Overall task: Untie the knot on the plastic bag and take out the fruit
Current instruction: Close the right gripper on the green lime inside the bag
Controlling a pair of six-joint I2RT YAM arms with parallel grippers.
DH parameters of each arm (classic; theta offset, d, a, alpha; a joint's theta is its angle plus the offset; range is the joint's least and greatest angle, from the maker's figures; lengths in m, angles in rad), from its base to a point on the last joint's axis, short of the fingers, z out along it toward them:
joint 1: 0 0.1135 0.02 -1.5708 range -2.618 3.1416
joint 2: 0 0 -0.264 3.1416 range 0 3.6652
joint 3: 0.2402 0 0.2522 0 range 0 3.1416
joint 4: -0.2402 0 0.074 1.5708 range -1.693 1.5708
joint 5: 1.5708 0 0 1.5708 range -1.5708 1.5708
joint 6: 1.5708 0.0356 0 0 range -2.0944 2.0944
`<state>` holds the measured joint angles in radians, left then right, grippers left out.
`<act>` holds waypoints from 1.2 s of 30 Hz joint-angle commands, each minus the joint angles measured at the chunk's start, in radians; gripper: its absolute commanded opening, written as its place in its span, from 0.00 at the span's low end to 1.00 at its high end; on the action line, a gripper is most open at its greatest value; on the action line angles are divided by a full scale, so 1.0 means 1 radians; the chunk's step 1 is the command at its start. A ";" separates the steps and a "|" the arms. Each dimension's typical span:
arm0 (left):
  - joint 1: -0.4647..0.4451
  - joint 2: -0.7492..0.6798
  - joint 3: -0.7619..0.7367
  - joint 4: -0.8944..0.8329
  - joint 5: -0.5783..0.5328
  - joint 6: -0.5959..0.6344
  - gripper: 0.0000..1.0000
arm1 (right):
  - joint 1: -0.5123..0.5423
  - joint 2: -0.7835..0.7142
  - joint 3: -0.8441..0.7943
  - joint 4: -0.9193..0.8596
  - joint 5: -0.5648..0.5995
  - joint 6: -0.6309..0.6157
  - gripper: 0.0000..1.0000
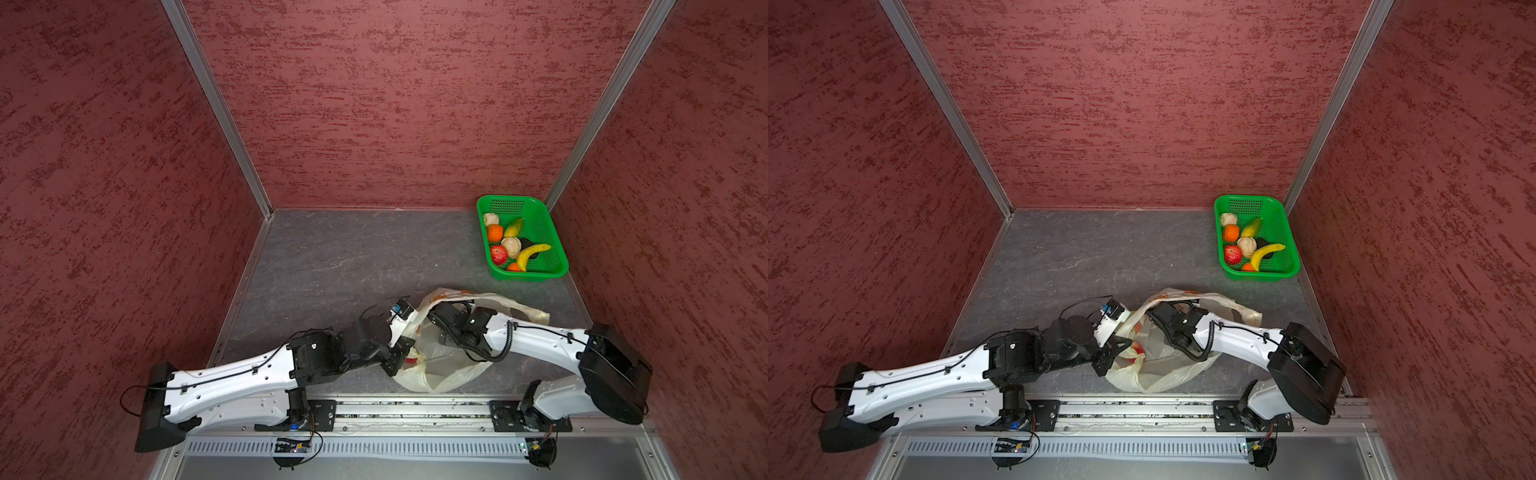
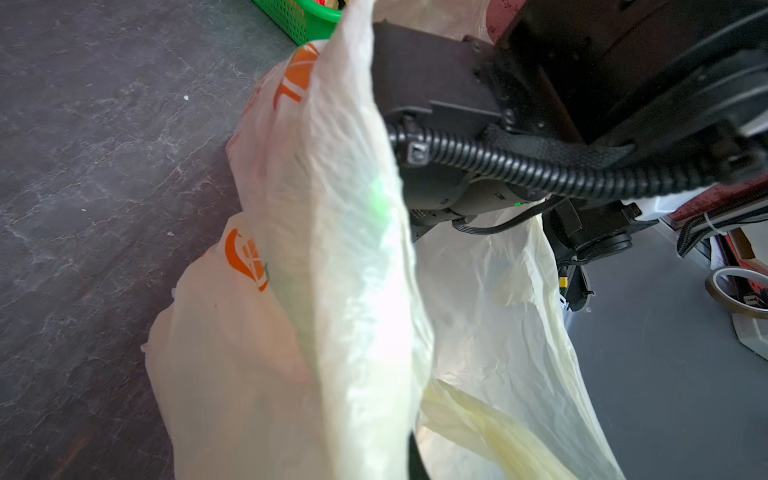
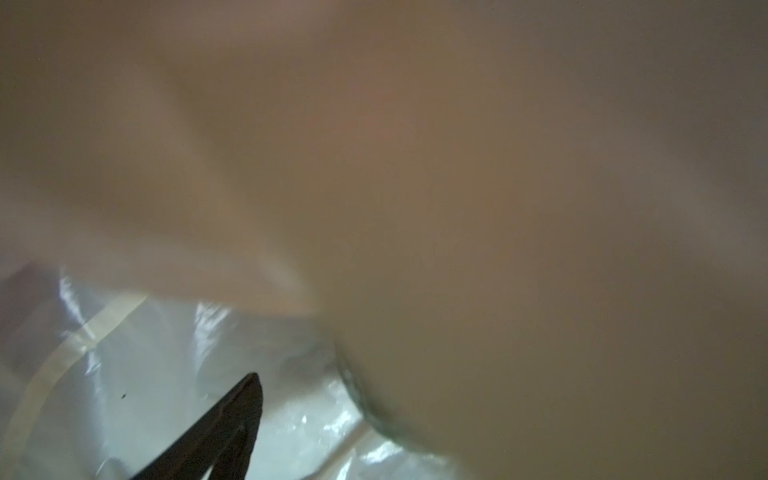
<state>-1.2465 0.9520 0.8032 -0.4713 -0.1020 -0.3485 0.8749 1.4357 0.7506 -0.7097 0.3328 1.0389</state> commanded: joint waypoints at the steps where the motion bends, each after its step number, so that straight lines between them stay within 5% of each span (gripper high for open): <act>1: -0.007 0.005 -0.021 0.053 0.032 0.018 0.00 | -0.031 -0.003 -0.040 0.183 -0.027 -0.010 0.94; 9: -0.023 0.014 -0.068 0.057 0.024 0.019 0.00 | -0.056 -0.112 -0.121 0.498 -0.215 -0.161 0.97; 18: -0.044 0.036 -0.091 0.060 -0.031 0.025 0.00 | -0.057 -0.223 -0.097 0.373 -0.226 -0.124 0.97; 29: -0.042 0.043 -0.091 0.077 -0.032 0.036 0.00 | -0.067 -0.059 0.083 0.155 -0.066 -0.053 0.98; 36: -0.042 0.033 -0.098 0.079 -0.027 0.033 0.00 | -0.103 0.062 0.117 0.147 -0.073 0.034 0.98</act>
<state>-1.2858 0.9924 0.7162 -0.4080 -0.1318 -0.3244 0.7872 1.4616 0.8448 -0.5137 0.2157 0.9989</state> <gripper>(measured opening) 0.043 0.980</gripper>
